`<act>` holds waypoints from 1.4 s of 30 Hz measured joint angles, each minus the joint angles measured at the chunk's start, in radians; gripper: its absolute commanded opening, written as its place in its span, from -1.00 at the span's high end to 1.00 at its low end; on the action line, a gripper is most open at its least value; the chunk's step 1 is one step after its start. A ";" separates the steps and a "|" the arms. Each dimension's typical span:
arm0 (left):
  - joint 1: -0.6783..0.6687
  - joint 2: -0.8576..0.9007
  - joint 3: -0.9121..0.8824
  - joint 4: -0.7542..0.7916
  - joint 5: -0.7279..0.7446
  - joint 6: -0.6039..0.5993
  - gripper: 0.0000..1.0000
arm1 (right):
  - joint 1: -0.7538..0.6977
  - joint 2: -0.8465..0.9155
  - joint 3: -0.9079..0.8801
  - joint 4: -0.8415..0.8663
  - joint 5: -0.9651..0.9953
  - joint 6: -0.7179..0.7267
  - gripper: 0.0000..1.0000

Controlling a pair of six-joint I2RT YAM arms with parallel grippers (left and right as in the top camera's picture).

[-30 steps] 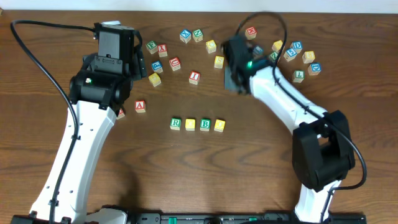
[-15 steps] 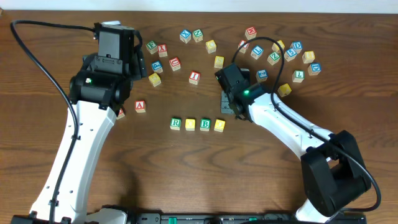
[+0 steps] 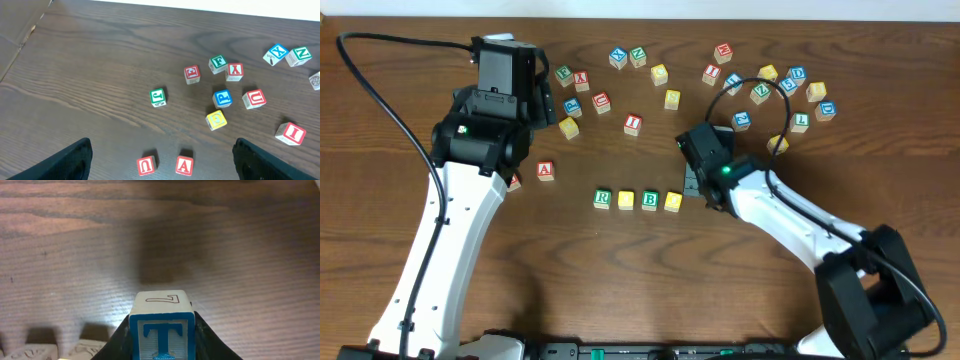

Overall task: Spell out ROBOT
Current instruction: 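Carry the blue T block down toward the right end of the row, then lower the blue T block onto the table right of the yellow O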

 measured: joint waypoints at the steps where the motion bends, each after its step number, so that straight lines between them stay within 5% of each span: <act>1: 0.000 0.000 0.000 0.000 0.000 0.000 -0.76 | 0.000 -0.008 -0.009 0.002 0.000 0.000 0.74; 42: 0.000 0.000 0.000 0.000 0.000 0.000 -0.76 | 0.145 -0.011 -0.158 0.078 0.024 0.194 0.58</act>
